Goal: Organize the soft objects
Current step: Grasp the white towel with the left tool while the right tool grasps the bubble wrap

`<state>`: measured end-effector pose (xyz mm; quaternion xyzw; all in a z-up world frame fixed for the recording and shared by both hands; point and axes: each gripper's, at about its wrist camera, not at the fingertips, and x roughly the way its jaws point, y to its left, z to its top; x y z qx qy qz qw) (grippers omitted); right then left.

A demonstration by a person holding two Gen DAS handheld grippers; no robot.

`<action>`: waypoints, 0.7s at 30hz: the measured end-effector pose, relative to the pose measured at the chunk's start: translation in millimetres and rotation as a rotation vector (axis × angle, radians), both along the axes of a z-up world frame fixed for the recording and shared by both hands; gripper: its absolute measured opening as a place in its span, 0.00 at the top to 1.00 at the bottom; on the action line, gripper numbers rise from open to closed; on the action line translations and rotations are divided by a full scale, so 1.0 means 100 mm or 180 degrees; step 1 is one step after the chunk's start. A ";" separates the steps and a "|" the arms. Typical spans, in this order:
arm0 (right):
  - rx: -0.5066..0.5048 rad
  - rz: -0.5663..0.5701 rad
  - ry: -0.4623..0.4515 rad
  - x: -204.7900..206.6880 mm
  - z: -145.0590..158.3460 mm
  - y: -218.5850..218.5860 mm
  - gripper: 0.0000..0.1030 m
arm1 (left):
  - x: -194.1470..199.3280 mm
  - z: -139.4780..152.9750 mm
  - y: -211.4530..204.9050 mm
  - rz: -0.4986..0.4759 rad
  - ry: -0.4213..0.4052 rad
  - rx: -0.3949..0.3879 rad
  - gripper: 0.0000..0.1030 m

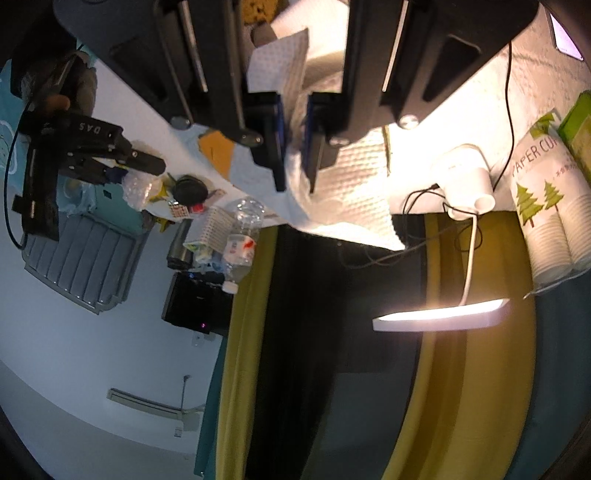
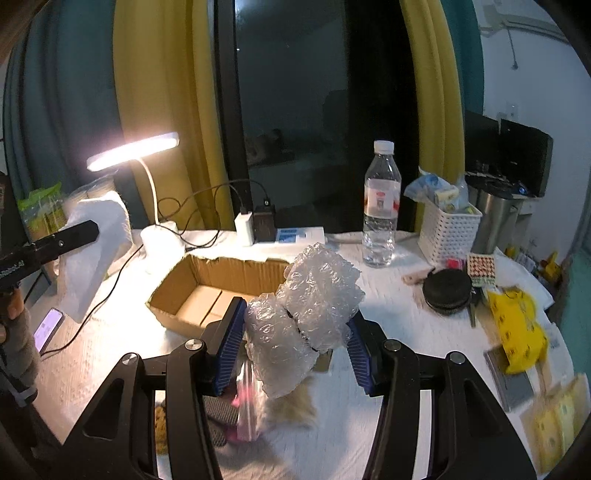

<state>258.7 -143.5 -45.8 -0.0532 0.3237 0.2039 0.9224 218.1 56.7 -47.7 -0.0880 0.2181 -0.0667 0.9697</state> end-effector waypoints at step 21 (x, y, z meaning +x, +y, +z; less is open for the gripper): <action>0.0056 0.0198 0.0370 0.85 -0.59 0.16 0.44 | 1.16 -0.84 0.04 0.0084 0.0720 -0.0002 0.76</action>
